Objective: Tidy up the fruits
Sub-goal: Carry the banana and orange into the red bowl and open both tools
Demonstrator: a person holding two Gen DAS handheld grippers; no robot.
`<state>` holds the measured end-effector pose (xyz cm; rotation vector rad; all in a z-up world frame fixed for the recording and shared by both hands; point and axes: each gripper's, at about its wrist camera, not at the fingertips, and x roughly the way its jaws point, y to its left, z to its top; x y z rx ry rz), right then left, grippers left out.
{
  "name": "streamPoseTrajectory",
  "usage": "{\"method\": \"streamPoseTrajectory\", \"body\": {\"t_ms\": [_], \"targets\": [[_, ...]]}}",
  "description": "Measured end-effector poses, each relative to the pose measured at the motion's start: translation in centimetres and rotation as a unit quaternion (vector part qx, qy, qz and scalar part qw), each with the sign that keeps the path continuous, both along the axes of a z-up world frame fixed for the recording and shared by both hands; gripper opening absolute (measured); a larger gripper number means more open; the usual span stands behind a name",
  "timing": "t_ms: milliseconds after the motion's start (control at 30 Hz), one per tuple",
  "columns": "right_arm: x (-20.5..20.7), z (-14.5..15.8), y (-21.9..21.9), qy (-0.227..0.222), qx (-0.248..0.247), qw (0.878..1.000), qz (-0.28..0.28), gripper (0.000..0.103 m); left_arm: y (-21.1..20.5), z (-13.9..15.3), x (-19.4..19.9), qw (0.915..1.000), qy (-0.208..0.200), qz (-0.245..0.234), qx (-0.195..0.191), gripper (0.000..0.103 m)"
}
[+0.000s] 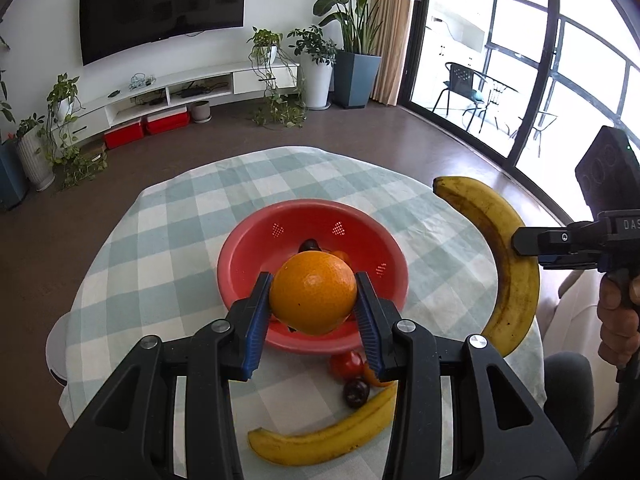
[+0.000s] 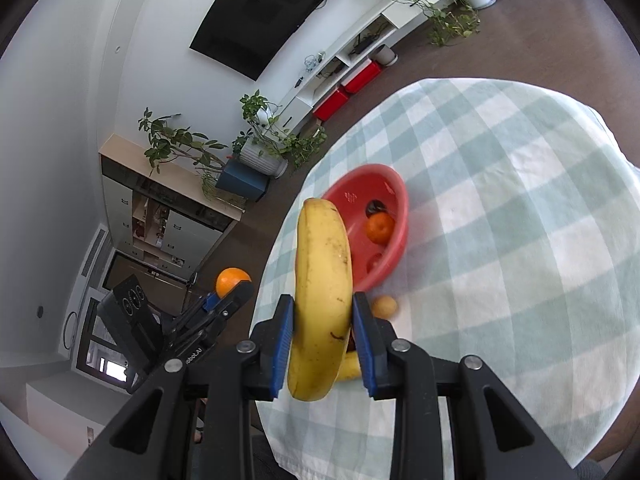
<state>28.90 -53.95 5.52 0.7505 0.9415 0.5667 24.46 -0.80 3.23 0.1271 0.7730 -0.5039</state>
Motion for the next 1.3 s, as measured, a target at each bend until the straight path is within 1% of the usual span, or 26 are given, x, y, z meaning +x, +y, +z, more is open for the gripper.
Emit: {"method": "streamPoseTrajectory", "body": {"t_ms": [67, 167, 400, 633, 933, 1033, 1100, 1167, 1233, 1300], "targets": [[1.9, 0.7, 1.1, -0.007, -0.007, 1.000, 0.006, 0.032, -0.5, -0.3, 1.5, 0.9999, 0.003, -0.002, 0.010, 0.037], [4.6, 0.7, 2.9, -0.006, -0.017, 1.000, 0.017, 0.032, -1.2, -1.4, 3.3, 0.9997, 0.011, -0.005, 0.020, 0.037], [9.4, -1.6, 6.3, 0.010, -0.059, 0.997, 0.044, 0.032, -2.1, -5.7, 6.3, 0.9986, 0.036, -0.004, 0.037, 0.038], [11.5, -4.4, 7.8, 0.030, -0.091, 0.994, 0.060, 0.032, -2.9, -9.0, 7.8, 0.9976, 0.051, -0.011, 0.045, 0.038], [12.7, -6.7, 8.6, 0.046, -0.121, 0.990, 0.064, 0.032, -3.8, -11.0, 8.6, 0.9966, 0.056, -0.017, 0.058, 0.038], [12.8, -7.1, 8.5, 0.048, -0.121, 0.990, 0.061, 0.032, -3.8, -11.2, 8.5, 0.9963, 0.057, -0.016, 0.062, 0.038], [12.9, -7.0, 8.6, 0.050, -0.122, 0.989, 0.061, 0.032, -3.9, -11.3, 8.4, 0.9964, 0.055, -0.017, 0.062, 0.041], [13.0, -7.1, 8.6, 0.050, -0.126, 0.989, 0.061, 0.032, -3.9, -11.1, 8.3, 0.9966, 0.052, -0.018, 0.062, 0.052], [13.1, -7.1, 8.6, 0.051, -0.128, 0.989, 0.061, 0.033, -4.0, -11.0, 8.2, 0.9966, 0.048, -0.017, 0.065, 0.058], [13.1, -7.1, 8.7, 0.051, -0.132, 0.988, 0.061, 0.033, -4.0, -10.7, 8.2, 0.9968, 0.045, -0.015, 0.064, 0.059]]}}
